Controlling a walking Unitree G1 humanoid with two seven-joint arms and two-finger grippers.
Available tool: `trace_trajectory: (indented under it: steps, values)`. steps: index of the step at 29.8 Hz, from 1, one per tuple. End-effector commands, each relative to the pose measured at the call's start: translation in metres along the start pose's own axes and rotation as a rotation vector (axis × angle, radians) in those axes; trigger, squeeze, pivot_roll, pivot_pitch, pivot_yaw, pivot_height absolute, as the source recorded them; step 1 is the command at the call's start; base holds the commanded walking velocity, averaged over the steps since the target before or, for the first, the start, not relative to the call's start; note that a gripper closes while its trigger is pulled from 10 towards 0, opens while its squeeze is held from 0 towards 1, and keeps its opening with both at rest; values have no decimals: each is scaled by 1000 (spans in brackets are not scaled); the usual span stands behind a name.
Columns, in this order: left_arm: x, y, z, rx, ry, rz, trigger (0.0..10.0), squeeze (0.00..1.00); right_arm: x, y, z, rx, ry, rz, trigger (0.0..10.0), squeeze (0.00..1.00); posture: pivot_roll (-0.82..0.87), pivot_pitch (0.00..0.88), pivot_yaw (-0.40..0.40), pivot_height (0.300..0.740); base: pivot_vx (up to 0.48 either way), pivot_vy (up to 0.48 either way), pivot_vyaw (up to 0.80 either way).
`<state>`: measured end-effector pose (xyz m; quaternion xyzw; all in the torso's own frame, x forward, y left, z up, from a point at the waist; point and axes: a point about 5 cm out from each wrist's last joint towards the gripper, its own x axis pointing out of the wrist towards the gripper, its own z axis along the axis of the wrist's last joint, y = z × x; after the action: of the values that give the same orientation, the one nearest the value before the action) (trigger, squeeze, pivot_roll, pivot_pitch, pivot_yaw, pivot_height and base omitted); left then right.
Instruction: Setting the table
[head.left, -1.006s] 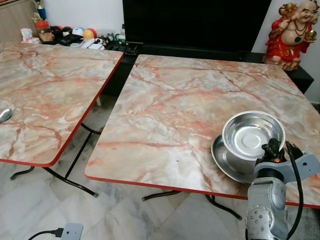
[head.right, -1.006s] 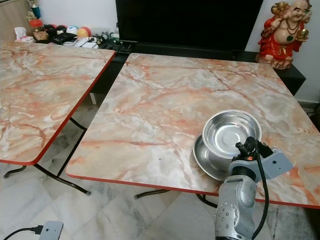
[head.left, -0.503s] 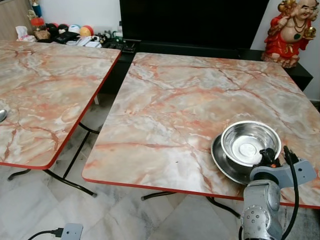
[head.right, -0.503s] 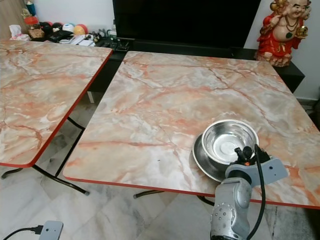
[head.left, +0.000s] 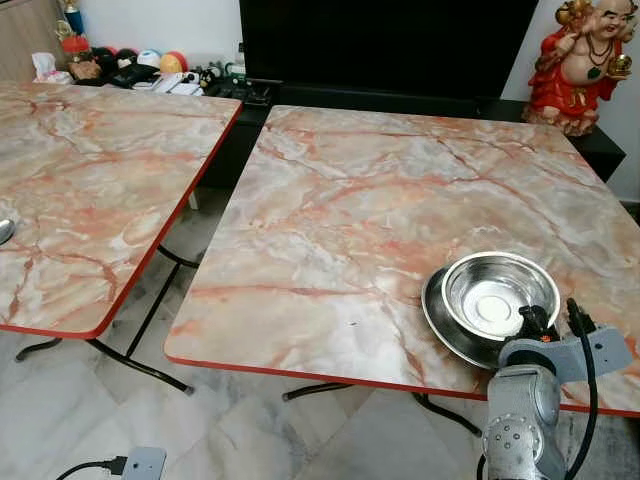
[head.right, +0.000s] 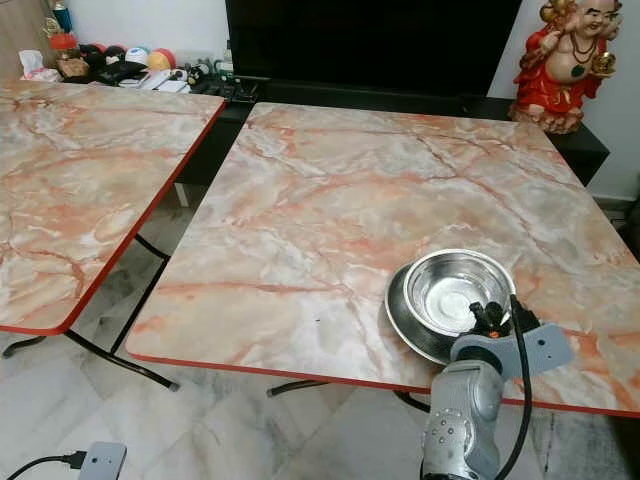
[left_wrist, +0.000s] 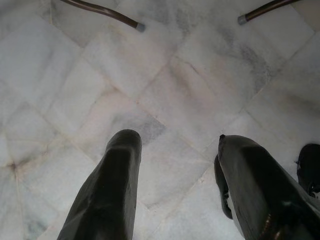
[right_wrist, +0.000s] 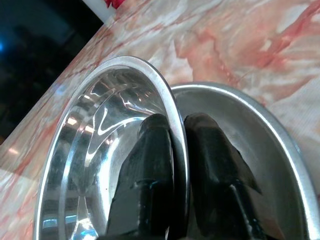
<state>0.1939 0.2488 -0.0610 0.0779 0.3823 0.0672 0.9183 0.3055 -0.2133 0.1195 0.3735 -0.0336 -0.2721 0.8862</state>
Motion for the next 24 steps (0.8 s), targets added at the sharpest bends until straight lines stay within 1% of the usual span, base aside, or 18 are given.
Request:
trace_trajectory:
  steps: [1, 6, 7, 8, 9, 10, 11, 12, 13, 14, 16, 17, 18, 24]
  values:
    - [-2, 1, -10, 3, 39, -2, 10000, 0, 0, -1, -5, -4, 29, -4, 10000, 0, 38, 110, -38, 740, 0, 0, 0]
    - [-3, 1, -10, 1, 38, 0, 10000, 0, 0, -3, -6, -6, 34, -12, 10000, 0, 40, 113, -40, 740, 0, 0, 0]
    - [-3, 1, -10, 2, 39, 0, 10000, 0, 0, -3, -6, -8, 36, -12, 10000, 39, 40, 113, -40, 740, 0, 0, 0]
    - [-3, 1, -10, 2, 39, 0, 10000, 0, 0, -3, -6, -9, 38, -12, 10000, 51, 40, 113, -40, 740, 0, 0, 0]
    - [-3, 1, -10, 2, 39, 1, 10000, 0, 0, -4, -6, -15, 41, -14, 10000, 353, 40, 113, -40, 740, 0, 0, 0]
    - [-3, 1, -10, 2, 39, 1, 10000, 0, 0, -4, -6, -17, 41, -15, 10000, 353, 40, 113, -40, 740, 0, 0, 0]
    - [-3, 1, -10, 2, 39, 1, 10000, 0, 0, -4, -6, -16, 41, -16, 10000, 647, 39, 113, -40, 740, 0, 0, 0]
    - [-3, 1, -10, 3, 39, 1, 10000, 0, 0, -5, -6, -17, 40, -17, 10000, 647, 39, 113, -40, 740, 0, 0, 0]
    - [-3, 1, -10, 3, 39, 1, 10000, 0, 0, -5, -6, -18, 41, -22, 10000, 604, 39, 113, -40, 740, 0, 0, 0]
    - [-3, 1, -10, 4, 39, 0, 10000, 0, 0, -7, -7, -23, 43, -28, 10000, 498, 39, 113, -40, 740, 0, 0, 0]
    - [-3, 1, -10, 4, 39, -1, 10000, 0, 0, -7, -7, -26, 45, -29, 10000, 498, 39, 113, -40, 740, 0, 0, 0]
    - [-2, 1, -10, 5, 39, -2, 10000, 0, 0, -7, -7, -28, 46, -29, 10000, 125, 40, 114, -39, 740, 0, 0, 0]
    - [-2, 0, -9, 5, 37, -3, 10000, 0, 0, -7, -7, -26, 46, -28, 10000, 0, 40, 114, -39, 740, 0, 0, 0]
    - [-2, 0, -9, 8, 37, -3, 10000, 0, 0, -6, -7, -28, 45, -19, 10000, 0, 40, 114, -39, 740, 0, 0, 0]
